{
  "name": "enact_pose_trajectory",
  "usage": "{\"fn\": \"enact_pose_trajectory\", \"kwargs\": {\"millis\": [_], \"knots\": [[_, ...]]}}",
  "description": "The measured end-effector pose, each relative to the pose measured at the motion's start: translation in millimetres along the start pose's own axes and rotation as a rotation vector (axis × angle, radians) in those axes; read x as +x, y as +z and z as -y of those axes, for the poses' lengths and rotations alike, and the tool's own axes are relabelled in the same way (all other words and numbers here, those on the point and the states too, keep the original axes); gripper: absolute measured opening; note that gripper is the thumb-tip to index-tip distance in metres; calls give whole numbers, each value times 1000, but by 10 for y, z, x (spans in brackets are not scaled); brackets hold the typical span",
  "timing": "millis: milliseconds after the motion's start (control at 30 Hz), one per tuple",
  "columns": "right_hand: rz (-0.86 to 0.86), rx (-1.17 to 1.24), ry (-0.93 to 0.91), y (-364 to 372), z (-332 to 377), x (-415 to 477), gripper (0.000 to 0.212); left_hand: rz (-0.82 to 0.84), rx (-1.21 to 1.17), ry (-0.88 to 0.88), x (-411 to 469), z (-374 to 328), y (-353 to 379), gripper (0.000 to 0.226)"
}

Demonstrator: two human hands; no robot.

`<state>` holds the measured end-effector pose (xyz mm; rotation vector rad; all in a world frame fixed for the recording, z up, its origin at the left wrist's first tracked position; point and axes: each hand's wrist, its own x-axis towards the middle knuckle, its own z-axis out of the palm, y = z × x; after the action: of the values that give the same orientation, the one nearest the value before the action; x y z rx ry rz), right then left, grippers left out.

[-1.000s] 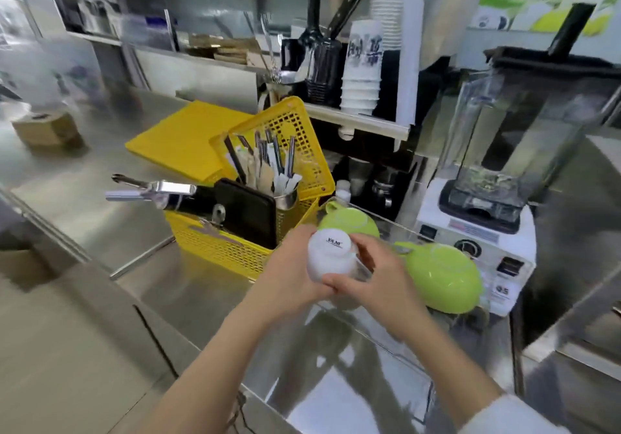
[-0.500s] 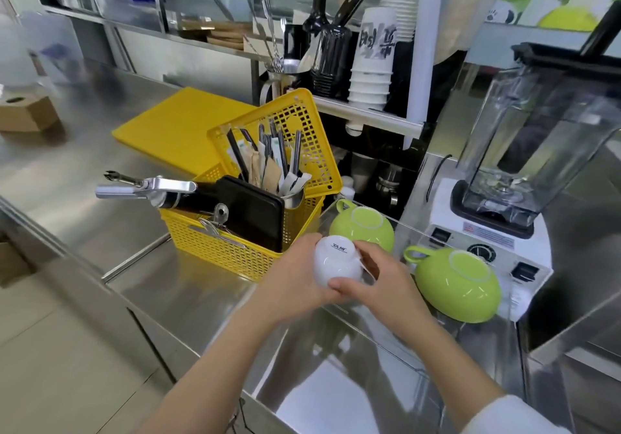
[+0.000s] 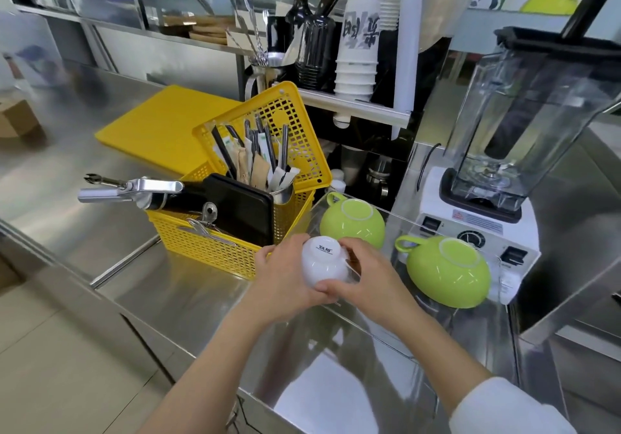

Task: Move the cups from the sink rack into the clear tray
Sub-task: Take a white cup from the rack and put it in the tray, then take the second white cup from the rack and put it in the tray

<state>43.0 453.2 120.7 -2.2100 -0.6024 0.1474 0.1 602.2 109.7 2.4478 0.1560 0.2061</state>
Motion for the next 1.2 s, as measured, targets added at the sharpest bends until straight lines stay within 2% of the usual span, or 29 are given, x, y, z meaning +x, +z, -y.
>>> {"fn": "enact_pose_trajectory", "kwargs": {"millis": [167, 300, 467, 600, 667, 933, 1067, 1200], "knots": [[36, -74, -10, -16, 4, -10, 68, 30, -47, -51, 23, 24, -3, 105], [82, -254, -68, -104, 36, -64, 72, 111, 18, -40, -40, 56, -21, 130], [44, -314, -78, -426, -50, -219, 80, -63, 59, 48, -95, -245, -54, 129], [-24, -244, -71, -818, -220, -442, 76, -119, -33, 338, -27, -692, 56, 110], [-43, -211, -55, -1040, -330, -592, 73, -117, -70, 428, -2, -973, 198, 99], [-191, -232, 88, -1991, -1043, -1357, 76, 91, -170, 620, -97, -2243, 1112, 82], [-255, -193, 262, -2436, -1647, -1872, 77, 270, -215, 649, -238, -2799, 1809, 85], [-359, -131, 460, -2805, -2291, -2407, 80, 373, -233, 667, -334, -3256, 2606, 83]]}}
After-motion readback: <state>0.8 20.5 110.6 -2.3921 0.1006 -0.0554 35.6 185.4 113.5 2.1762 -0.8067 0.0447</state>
